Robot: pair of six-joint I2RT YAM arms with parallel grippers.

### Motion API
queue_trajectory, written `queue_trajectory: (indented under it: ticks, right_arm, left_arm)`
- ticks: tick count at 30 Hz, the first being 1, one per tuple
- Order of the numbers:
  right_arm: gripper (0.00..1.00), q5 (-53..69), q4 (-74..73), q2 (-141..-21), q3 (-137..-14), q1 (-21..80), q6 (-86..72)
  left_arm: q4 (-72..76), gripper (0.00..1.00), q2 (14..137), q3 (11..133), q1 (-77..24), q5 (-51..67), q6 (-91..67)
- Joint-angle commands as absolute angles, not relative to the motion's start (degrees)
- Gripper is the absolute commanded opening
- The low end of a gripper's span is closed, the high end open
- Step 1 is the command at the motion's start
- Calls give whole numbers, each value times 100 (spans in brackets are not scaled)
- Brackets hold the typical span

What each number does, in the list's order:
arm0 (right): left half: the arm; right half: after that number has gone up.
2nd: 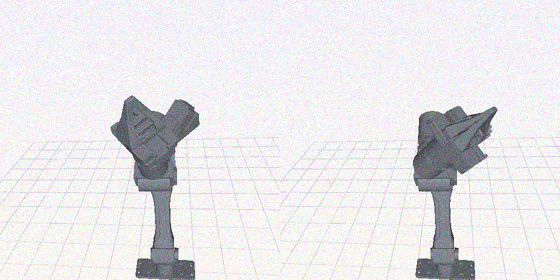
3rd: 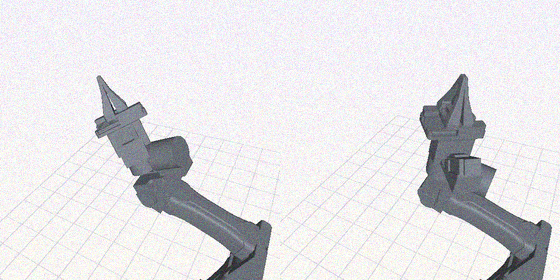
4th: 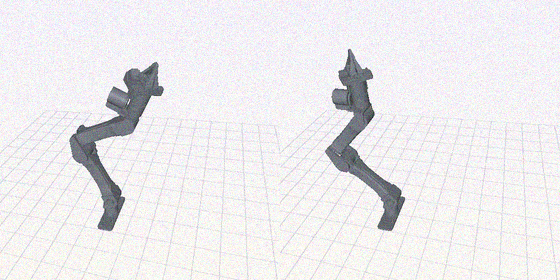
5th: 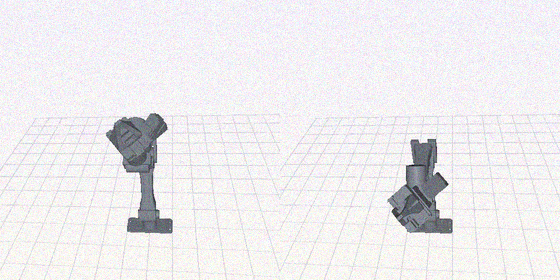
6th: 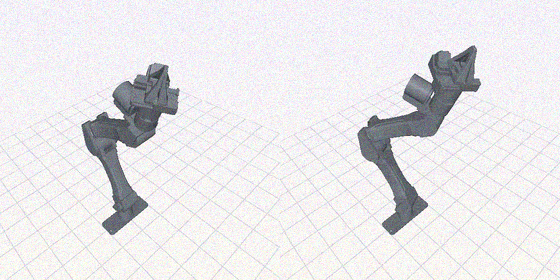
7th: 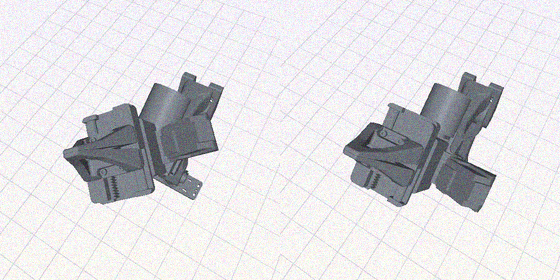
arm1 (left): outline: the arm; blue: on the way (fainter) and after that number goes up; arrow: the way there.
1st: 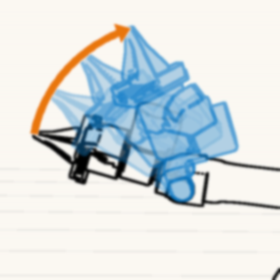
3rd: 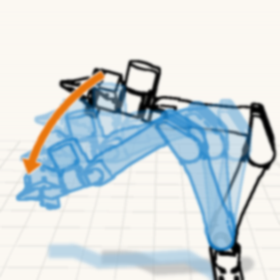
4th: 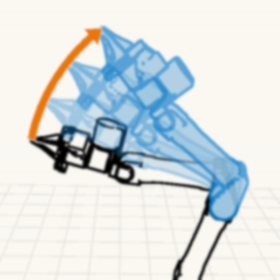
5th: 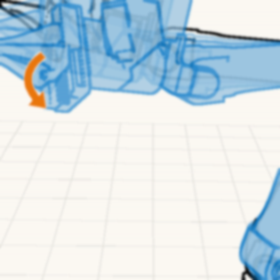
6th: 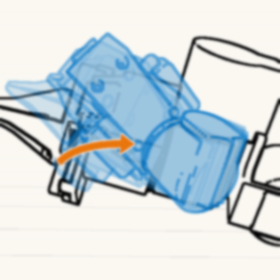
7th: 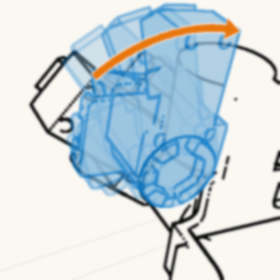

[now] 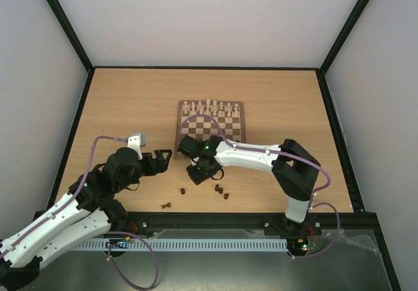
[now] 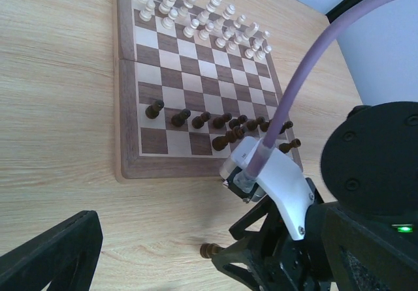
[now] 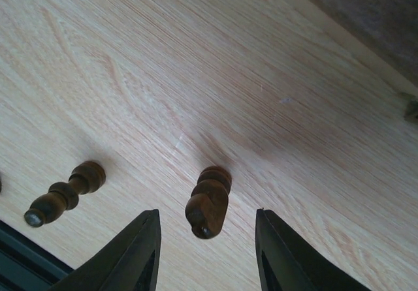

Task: Set up the chess pieces on the board
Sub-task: Pick up the chess piece at the center of the board.

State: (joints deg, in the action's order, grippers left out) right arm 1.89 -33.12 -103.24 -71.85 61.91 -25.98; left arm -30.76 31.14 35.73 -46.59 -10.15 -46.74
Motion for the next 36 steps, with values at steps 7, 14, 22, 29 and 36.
queue_trajectory:
  ticks: [7, 14, 22, 29, 36]
  right_arm:
    - [33, 295, -3360, -10668, -7277, 6248, -2541]
    - [21, 240, -3399, -10731, -7304, 6245, -2544]
    - [11, 9, -3528, -10422, -7304, 6243, -2648]
    - [11, -675, -4216, -9752, -7409, 6043, -2716]
    - [12, -1080, -4659, -9352, -7426, 5307, -2635]
  left_arm:
    - [-3144, 95, 3104, 3728, -4631, -1090, -4696]
    - [-3130, 95, 3111, 3726, -4630, -1090, -4694]
    - [-3132, 95, 3089, 3726, -4628, -1098, -4693]
    - [-3103, 95, 3163, 3753, -4632, -1069, -4626]
    - [-3072, 95, 3217, 3759, -4632, -1062, -4564]
